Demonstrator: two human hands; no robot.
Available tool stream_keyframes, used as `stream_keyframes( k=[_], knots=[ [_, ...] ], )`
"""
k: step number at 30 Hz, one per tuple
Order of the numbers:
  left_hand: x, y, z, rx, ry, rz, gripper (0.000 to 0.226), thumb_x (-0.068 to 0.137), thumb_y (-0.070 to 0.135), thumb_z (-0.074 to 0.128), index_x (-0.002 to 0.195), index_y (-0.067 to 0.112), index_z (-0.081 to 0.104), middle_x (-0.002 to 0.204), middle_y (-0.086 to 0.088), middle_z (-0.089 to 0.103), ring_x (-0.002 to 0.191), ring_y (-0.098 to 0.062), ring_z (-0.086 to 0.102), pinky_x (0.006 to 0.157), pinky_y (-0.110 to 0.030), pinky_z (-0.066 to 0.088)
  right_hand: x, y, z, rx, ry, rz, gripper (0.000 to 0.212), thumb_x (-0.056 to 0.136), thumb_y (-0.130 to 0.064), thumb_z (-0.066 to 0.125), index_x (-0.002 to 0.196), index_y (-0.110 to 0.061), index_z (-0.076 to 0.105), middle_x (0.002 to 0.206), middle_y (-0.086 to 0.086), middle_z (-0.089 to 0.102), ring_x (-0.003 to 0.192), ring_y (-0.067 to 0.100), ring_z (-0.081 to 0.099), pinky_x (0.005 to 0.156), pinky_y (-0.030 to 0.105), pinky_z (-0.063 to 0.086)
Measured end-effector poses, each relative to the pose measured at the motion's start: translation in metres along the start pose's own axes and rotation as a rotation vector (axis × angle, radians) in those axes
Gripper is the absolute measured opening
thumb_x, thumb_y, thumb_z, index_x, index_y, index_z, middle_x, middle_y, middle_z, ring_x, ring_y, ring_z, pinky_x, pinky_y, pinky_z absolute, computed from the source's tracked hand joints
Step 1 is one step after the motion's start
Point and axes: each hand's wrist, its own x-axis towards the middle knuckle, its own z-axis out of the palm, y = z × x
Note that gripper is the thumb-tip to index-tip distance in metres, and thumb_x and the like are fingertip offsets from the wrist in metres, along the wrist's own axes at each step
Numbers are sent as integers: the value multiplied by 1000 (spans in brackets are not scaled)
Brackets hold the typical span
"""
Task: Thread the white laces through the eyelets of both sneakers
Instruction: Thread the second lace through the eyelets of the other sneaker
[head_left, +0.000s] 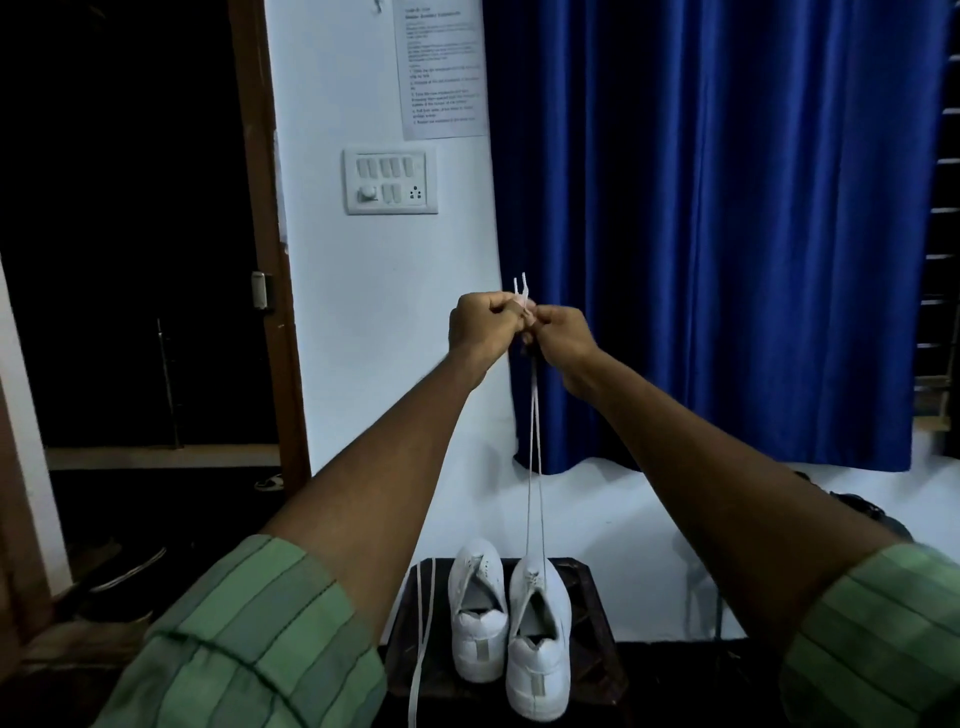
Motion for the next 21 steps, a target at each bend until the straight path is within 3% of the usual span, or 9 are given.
stream_keyframes(
  k=[3, 5, 7, 9, 13, 17, 21],
  knots=[
    [0, 2, 6, -26, -61, 77, 16, 103, 19, 62, 108, 18, 78, 104, 7, 77, 98, -13, 73, 82, -21, 57, 0, 2, 1, 18, 42, -28, 29, 106, -7, 48, 85, -4, 69, 71, 7, 57, 61, 11, 52, 57, 24, 48],
    [-2, -3, 8, 22, -120, 63, 28, 103, 22, 64, 127, 9, 66, 111, 4, 68, 107, -18, 67, 92, -31, 56, -2, 3, 2, 0, 34, -19, 24, 100, 1, 48, 85, 3, 67, 72, 11, 59, 61, 13, 53, 56, 25, 46],
    [-8, -13, 10, 57, -172, -22, 40, 104, 34, 62, 135, 9, 59, 112, 2, 61, 104, -18, 61, 95, -34, 52, -2, 6, 0, 31, 53, 2, 22, 99, 1, 48, 87, 3, 66, 79, 15, 64, 70, 20, 57, 64, 33, 50],
    [-18, -23, 9, 41, -315, -119, 40, 107, 43, 53, 128, 9, 61, 110, -3, 63, 100, -17, 59, 84, -28, 50, -3, 7, -2, 57, 43, 32, 28, 104, -3, 45, 85, -5, 66, 80, 13, 65, 76, 23, 60, 69, 34, 52],
    [-45, -52, 10, 179, -595, -169, 40, 109, 39, 51, 130, 9, 66, 121, -6, 71, 83, -7, 59, 62, -14, 43, -9, -2, -2, 43, 52, 28, 33, 109, -8, 40, 86, -9, 63, 67, 4, 56, 61, 15, 57, 55, 25, 47],
    [-76, -84, 32, 146, -594, -140, 29, 109, 23, 52, 122, 6, 72, 106, -6, 74, 77, -7, 62, 58, -9, 44, -5, -9, -3, 68, 68, 52, 34, 110, -8, 40, 85, -11, 64, 69, 5, 56, 63, 16, 62, 50, 15, 46],
    [-95, -113, 44, 81, -560, -186, 29, 110, 15, 47, 109, -2, 71, 95, -15, 75, 70, -10, 63, 61, -18, 47, -6, -5, -8, 123, 80, 180, 34, 106, -6, 37, 86, -10, 65, 63, 2, 52, 49, 14, 46, 52, 29, 45]
  ],
)
